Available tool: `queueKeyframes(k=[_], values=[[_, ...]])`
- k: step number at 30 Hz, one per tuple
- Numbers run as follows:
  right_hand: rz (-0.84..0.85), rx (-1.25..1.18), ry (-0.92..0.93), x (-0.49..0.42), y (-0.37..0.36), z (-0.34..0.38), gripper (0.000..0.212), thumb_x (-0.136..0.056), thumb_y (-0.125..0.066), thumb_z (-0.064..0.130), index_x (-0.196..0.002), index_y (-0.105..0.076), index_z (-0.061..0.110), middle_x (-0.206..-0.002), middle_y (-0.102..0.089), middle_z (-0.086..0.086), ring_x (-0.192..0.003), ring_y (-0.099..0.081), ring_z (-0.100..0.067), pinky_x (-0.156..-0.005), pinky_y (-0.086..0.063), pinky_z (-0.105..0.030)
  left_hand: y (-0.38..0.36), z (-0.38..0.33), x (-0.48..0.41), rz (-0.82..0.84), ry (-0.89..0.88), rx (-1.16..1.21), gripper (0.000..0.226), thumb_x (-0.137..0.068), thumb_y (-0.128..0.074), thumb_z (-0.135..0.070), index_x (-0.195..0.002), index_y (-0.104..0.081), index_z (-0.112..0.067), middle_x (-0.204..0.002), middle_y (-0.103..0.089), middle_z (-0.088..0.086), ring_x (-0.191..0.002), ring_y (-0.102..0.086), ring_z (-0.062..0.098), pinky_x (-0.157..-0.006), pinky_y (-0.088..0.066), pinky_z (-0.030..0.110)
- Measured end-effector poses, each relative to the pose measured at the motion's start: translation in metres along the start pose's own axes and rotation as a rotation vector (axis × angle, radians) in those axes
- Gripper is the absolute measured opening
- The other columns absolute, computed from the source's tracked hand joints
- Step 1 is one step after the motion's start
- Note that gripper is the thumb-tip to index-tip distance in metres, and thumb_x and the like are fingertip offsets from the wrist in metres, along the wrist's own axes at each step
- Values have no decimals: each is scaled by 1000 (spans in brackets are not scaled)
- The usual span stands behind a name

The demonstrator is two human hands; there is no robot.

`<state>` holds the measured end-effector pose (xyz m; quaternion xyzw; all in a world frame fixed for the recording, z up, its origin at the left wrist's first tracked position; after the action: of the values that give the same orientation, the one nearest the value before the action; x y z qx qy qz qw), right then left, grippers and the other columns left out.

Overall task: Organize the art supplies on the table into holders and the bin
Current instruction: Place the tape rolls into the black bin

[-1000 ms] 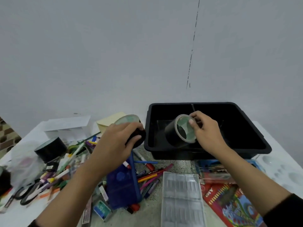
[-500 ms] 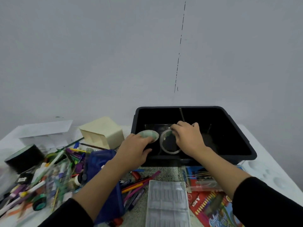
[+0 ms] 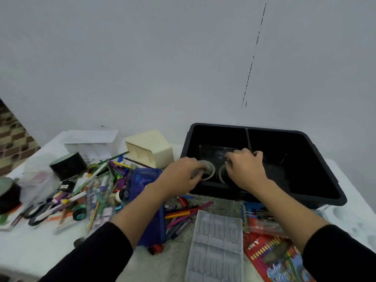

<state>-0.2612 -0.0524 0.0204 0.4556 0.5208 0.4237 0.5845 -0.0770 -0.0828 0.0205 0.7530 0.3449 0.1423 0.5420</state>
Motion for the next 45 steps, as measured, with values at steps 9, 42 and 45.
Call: queueKeyframes(k=[9,42,45], values=[[-133,-581,146,15,20,92,13,-97,-60,30,-94,-70,22,-85,-65,7,-78,-60,-12,-75,-54,-42,66,54,120,-401,364,133,12,-96,-61,-27,-103,-70,-30,-78,-67,-13,-72,-61,5,-68,-52,34],[110,-204,498,-93,-74,502,21,-96,-55,24,-117,-58,20,-109,-66,2,-109,-56,-24,-106,-33,-41,176,364,326,-162,376,-211,20,-89,-64,-23,-101,-48,-27,-70,-58,-10,-65,-44,12,-53,-24,12],[39,-266,454,-91,-68,493,18,-94,-59,22,-112,-59,18,-102,-67,-1,-99,-60,-26,-101,-36,-40,184,365,325,-199,380,-198,18,-90,-60,-14,-91,-46,-25,-80,-54,-12,-70,-45,11,-53,-31,20]])
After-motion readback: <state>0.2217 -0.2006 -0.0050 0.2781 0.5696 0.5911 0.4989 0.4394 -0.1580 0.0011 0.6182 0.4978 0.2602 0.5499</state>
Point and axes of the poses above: each hand's wrist, its own x-axis away from the middle knuckle, its own y-axis out of the back of the hand, z = x × y, the point moved 5 cm from there along -x, towards the middle knuckle
